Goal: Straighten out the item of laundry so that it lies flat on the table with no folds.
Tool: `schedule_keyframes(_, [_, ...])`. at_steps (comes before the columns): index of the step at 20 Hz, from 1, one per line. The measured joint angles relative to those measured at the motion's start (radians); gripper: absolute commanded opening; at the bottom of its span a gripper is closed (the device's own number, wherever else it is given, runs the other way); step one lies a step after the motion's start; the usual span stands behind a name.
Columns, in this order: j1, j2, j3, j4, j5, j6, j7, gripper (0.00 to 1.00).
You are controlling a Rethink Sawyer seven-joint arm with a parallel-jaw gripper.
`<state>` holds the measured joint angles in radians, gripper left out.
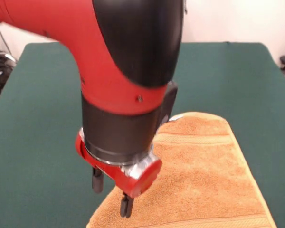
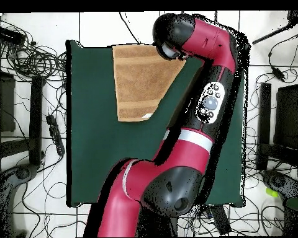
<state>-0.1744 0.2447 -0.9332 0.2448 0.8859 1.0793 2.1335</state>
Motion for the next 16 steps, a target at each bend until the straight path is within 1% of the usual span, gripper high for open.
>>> schedule_keyframes(1, [-0.001, 0.021, -0.015, -0.012, 0.007, 0.000, 0.017, 1.00])
schedule_keyframes(7, [0.001, 0.056, -0.035, -0.025, 0.020, 0.000, 0.046, 1.00])
schedule_keyframes(12, [0.002, 0.065, -0.040, -0.025, 0.027, 0.000, 0.050, 1.00])
schedule_keyframes(16, [0.011, 0.054, -0.035, -0.008, 0.024, 0.000, 0.050, 1.00])
